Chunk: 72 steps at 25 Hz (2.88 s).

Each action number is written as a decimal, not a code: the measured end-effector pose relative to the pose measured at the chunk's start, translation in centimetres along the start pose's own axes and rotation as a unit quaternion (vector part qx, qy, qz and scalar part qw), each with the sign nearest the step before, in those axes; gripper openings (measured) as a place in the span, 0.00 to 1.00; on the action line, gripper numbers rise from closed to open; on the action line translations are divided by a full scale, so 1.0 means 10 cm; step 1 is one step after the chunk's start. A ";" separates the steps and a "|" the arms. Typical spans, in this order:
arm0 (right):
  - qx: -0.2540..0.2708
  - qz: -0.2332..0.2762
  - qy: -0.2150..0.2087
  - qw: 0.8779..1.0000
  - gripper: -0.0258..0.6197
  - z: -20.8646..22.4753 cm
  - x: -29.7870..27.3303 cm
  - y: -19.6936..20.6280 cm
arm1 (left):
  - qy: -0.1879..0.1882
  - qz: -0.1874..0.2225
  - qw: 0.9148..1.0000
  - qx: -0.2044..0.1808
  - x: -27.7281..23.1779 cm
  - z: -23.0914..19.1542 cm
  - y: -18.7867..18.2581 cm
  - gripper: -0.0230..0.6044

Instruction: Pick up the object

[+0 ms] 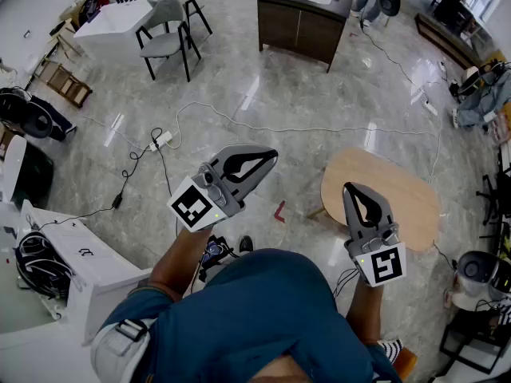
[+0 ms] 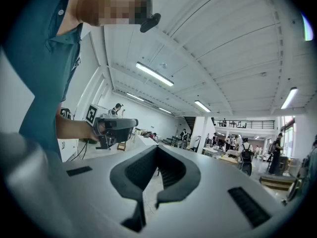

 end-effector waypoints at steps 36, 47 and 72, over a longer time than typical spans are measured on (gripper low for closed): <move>-0.024 -0.001 0.037 0.999 0.06 -0.23 -0.52 0.03 | 0.026 0.020 0.999 0.040 0.24 -0.57 0.19 0.04; -0.030 0.014 0.025 0.999 0.06 0.44 -0.71 0.29 | 0.014 0.013 0.999 0.034 -0.30 -0.81 0.39 0.04; -0.049 0.015 0.024 0.998 0.06 1.77 -1.46 0.75 | 0.018 0.011 0.999 0.031 -1.43 -1.79 0.86 0.04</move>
Point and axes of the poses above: the fingertips, and each gripper's own axes: x backward along the fingers, z to its right, y out of its underside, the point moved 7 cm from there along x, backward along the fingers, and after that the axes turned 4 degrees about -y, right-handed, at the moved point
